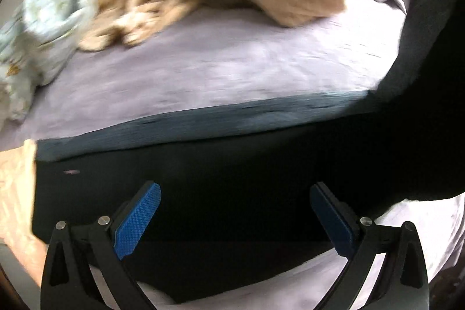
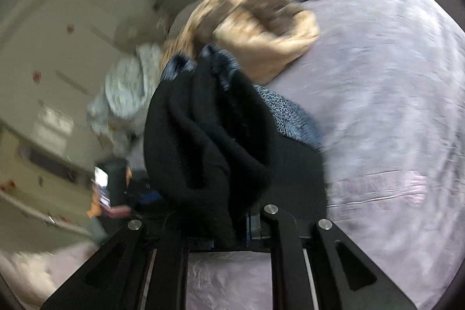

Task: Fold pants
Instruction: 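Fold the held leg end over the trousers and release the right gripper, then smooth the folded black trousers flat with both grippers open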

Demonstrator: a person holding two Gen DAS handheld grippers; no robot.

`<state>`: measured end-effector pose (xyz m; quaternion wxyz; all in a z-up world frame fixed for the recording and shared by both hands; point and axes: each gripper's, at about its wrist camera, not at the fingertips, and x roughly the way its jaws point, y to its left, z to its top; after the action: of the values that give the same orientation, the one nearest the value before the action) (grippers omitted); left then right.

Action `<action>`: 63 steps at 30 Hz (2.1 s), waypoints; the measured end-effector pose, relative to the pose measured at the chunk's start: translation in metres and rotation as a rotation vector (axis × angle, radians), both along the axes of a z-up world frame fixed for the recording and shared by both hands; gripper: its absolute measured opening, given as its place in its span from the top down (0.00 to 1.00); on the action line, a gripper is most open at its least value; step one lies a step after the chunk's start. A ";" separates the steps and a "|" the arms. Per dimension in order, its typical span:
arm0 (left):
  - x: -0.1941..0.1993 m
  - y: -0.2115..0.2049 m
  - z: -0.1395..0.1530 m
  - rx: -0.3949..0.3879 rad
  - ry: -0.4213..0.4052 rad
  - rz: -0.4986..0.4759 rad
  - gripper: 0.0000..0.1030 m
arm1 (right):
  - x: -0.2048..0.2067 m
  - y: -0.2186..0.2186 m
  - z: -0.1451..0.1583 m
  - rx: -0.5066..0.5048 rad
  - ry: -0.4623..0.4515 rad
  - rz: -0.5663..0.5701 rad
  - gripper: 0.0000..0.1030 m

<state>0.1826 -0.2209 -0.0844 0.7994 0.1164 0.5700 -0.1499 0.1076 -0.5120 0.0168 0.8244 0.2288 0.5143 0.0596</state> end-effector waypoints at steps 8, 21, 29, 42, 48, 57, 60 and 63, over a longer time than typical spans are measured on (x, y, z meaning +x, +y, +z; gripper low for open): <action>0.007 0.133 -0.013 0.051 0.037 0.151 0.00 | 0.024 0.150 -0.126 -0.284 0.259 0.116 0.73; 0.008 0.133 -0.007 -0.120 0.086 0.073 0.00 | -0.007 0.117 -0.077 0.064 0.246 0.026 0.42; 0.001 0.040 -0.039 -0.214 0.250 -0.082 0.33 | -0.055 0.021 -0.147 0.457 0.358 -0.396 0.43; -0.022 0.029 -0.052 -0.053 0.177 -0.053 0.31 | -0.064 0.028 -0.174 0.540 0.393 -0.407 0.96; -0.020 0.040 -0.056 -0.050 0.179 0.012 0.22 | -0.065 0.027 -0.188 0.537 0.422 -0.394 0.95; -0.033 0.050 -0.030 0.032 0.170 0.000 0.22 | -0.045 0.057 -0.133 0.312 0.454 -0.128 0.33; -0.038 0.057 -0.033 0.048 0.201 0.029 0.22 | -0.046 0.065 -0.119 0.261 0.449 -0.058 0.33; -0.046 0.073 -0.029 0.048 0.202 0.080 0.22 | -0.043 0.073 -0.111 0.234 0.457 -0.014 0.33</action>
<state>0.1369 -0.1477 -0.1135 0.7401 0.0971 0.6554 -0.1153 0.0642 -0.4393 -0.0944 0.6550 0.3336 0.6753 0.0596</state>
